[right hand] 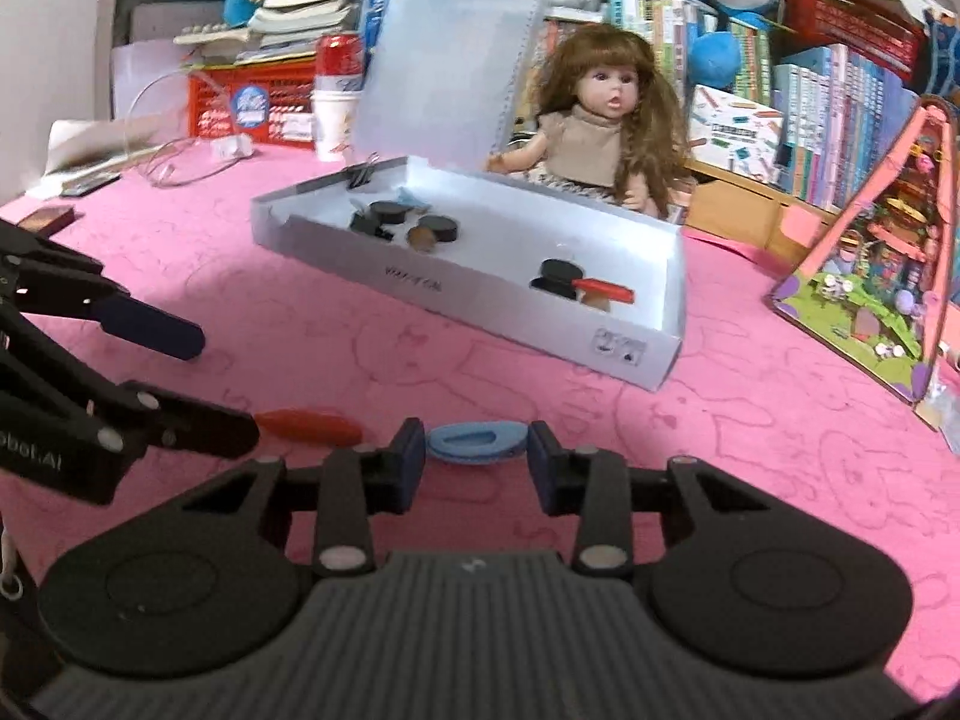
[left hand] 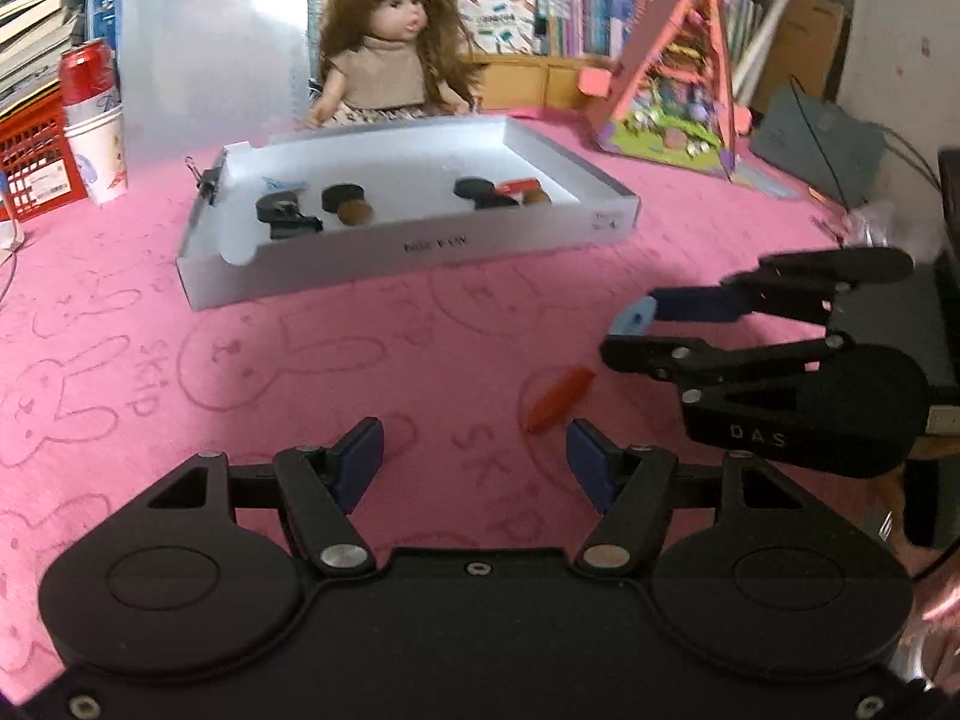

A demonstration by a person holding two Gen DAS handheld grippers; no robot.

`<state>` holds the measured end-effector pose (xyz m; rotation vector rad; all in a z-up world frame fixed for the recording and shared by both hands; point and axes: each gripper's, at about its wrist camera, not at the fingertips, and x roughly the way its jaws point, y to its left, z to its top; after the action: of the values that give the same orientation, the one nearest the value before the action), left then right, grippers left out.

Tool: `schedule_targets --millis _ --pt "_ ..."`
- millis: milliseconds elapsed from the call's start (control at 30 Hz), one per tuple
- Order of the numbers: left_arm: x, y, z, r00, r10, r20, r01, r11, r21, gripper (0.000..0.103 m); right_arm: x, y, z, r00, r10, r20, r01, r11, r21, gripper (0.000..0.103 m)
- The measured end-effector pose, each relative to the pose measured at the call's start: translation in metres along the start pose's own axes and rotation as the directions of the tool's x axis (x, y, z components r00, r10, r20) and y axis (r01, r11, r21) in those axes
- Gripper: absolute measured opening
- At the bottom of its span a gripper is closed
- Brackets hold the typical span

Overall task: Organize rigid objects
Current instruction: 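Grasp the orange piece with the left tool while the right tool grasps the blue clip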

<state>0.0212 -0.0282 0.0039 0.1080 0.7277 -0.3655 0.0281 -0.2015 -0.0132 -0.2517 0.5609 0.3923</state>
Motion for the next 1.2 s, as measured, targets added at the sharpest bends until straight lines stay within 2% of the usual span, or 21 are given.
schedule_targets --millis 100,200,567,633,800,933,1100,1200 --pt "0.0 -0.005 -0.004 0.999 0.047 0.011 -0.048 0.998 0.042 0.066 -0.001 0.006 0.0 1.0 0.003 0.009 -0.003 1.0 -0.021 0.043" --pt "0.0 -0.004 -0.005 0.998 0.066 0.018 -0.067 0.997 0.039 0.066 0.0 0.009 0.002 0.999 0.032 0.007 -0.032 0.999 0.001 0.043" --pt "-0.002 0.012 -0.005 0.988 0.151 0.034 -0.152 0.988 0.039 0.066 -0.002 0.031 0.004 0.995 0.094 0.013 -0.093 0.995 -0.032 0.043" --pt "-0.006 0.011 -0.005 0.989 0.138 0.045 -0.14 0.989 0.046 0.066 -0.002 0.031 0.005 0.996 0.093 0.012 -0.092 0.995 -0.032 0.044" --pt "-0.008 -0.003 -0.008 0.996 0.041 0.074 -0.048 0.994 0.103 0.066 -0.008 0.015 0.004 0.999 0.044 0.011 -0.045 0.999 0.013 0.044" --pt "-0.002 -0.014 -0.006 0.996 0.018 0.092 -0.031 0.99 0.141 0.066 -0.018 0.0 -0.002 1.0 0.003 0.004 -0.003 0.998 0.057 0.044" --pt "0.008 -0.017 -0.005 0.994 -0.012 0.106 -0.002 0.991 0.134 0.066 -0.022 -0.011 -0.01 1.0 -0.02 -0.008 0.021 0.995 0.1 0.044" --pt "0.01 -0.016 -0.005 0.994 -0.022 0.103 0.008 0.991 0.13 0.061 -0.022 -0.014 -0.012 1.0 -0.025 -0.009 0.026 0.993 0.118 0.044"
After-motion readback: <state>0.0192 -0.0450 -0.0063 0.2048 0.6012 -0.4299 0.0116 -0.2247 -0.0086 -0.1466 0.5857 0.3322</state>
